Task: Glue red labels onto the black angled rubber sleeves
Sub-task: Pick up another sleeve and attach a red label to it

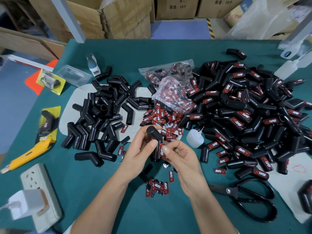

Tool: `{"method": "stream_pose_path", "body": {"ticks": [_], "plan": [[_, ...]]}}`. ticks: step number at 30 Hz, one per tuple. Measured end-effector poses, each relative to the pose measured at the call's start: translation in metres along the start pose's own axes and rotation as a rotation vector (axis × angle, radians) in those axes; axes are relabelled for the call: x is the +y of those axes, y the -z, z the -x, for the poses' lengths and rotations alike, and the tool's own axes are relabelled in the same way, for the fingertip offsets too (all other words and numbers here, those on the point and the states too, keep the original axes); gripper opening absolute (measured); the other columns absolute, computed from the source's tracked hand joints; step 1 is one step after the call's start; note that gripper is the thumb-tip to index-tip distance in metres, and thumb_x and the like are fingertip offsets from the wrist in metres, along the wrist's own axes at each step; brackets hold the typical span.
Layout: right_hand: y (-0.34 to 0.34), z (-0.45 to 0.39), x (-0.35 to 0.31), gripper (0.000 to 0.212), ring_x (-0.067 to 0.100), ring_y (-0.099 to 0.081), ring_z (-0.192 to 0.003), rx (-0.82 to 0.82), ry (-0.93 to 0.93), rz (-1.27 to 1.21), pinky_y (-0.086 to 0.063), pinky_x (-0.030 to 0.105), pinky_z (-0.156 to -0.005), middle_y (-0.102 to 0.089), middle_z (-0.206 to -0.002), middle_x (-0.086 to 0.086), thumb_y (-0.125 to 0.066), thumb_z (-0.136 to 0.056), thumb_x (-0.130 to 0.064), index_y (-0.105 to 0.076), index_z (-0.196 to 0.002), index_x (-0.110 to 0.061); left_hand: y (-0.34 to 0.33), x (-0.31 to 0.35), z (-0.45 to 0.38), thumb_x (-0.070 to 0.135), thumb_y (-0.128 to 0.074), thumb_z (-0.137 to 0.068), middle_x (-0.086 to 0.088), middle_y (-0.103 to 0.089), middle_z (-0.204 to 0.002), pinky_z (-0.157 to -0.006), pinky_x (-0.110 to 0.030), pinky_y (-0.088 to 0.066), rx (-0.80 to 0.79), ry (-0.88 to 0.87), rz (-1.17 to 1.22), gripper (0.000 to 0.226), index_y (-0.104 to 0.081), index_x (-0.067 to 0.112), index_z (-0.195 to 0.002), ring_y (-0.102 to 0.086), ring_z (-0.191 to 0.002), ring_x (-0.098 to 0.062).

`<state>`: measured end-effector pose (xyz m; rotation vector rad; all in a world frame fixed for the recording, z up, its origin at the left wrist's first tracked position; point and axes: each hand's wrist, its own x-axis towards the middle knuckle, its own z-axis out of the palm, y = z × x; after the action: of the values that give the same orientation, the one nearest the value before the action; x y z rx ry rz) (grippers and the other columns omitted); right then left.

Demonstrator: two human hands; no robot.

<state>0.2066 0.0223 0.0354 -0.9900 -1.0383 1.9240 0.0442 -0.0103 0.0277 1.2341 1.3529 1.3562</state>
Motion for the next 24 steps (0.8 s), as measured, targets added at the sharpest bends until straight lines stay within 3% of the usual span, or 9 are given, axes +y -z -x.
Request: {"method": "stream_pose_path", "body": {"ticks": [4,7,10,14,20,24], "plan": [[0.0010,0.0005,-0.0008,0.020,0.027,-0.062,-0.093,-0.001,0.001,-0.007,-0.049,0.044,-0.095,-0.070,-0.094,0.014,-0.080,-0.085,-0.037,-0.071,-0.083,-0.019,-0.0004,-0.0001,-0.0003,0.004,-0.050,-0.104,0.023,-0.064,-0.120,-0.098,-0.012,-0.043,0.001,-0.002,0.003,0.034,-0.053,0.017,-0.135,-0.058,-0.111,0.003],[0.0024,0.0008,-0.0035,0.018,0.017,-0.064,-0.088,-0.010,0.010,-0.020,-0.053,0.033,-0.090,-0.071,-0.091,0.006,-0.079,-0.085,-0.038,-0.071,-0.082,-0.022,-0.0003,-0.0001,-0.0017,0.016,-0.054,-0.106,0.023,-0.064,-0.117,-0.098,-0.015,-0.044,0.010,-0.005,0.010,0.030,-0.056,0.024,-0.135,-0.058,-0.108,0.001],[0.0034,0.0018,-0.0072,0.016,0.010,-0.062,-0.082,-0.035,0.016,-0.050,-0.053,0.025,-0.084,-0.070,-0.087,0.001,-0.079,-0.084,-0.039,-0.072,-0.081,-0.024,0.0008,-0.0018,-0.0024,0.034,-0.056,-0.104,0.019,-0.063,-0.118,-0.099,-0.027,-0.045,0.034,0.019,0.063,0.031,-0.060,0.035,-0.135,-0.058,-0.109,-0.007],[0.0021,0.0022,-0.0089,0.016,0.011,-0.060,-0.081,-0.052,0.001,-0.074,-0.050,0.027,-0.084,-0.069,-0.087,0.002,-0.078,-0.084,-0.038,-0.071,-0.081,-0.023,0.0031,-0.0072,-0.0026,0.051,-0.063,-0.102,0.009,-0.064,-0.112,-0.095,-0.044,-0.042,0.035,0.084,0.160,0.045,-0.059,0.028,-0.139,-0.056,-0.103,-0.016],[0.0000,0.0031,-0.0078,0.017,0.015,-0.061,-0.085,-0.063,-0.019,-0.073,-0.047,0.037,-0.091,-0.070,-0.090,0.006,-0.078,-0.084,-0.035,-0.071,-0.081,-0.020,0.0020,-0.0064,-0.0021,0.050,-0.061,-0.103,0.011,-0.064,-0.118,-0.095,-0.025,-0.045,0.014,0.066,0.160,0.043,-0.059,0.029,-0.140,-0.057,-0.106,-0.011],[-0.0010,0.0034,-0.0072,0.018,0.024,-0.060,-0.093,-0.045,-0.031,-0.065,-0.046,0.042,-0.096,-0.069,-0.097,0.015,-0.079,-0.084,-0.035,-0.071,-0.083,-0.019,0.0011,-0.0067,-0.0024,0.036,-0.057,-0.104,0.013,-0.064,-0.117,-0.094,-0.022,-0.046,-0.005,0.042,0.147,0.034,-0.060,0.032,-0.138,-0.057,-0.103,-0.009]]}}
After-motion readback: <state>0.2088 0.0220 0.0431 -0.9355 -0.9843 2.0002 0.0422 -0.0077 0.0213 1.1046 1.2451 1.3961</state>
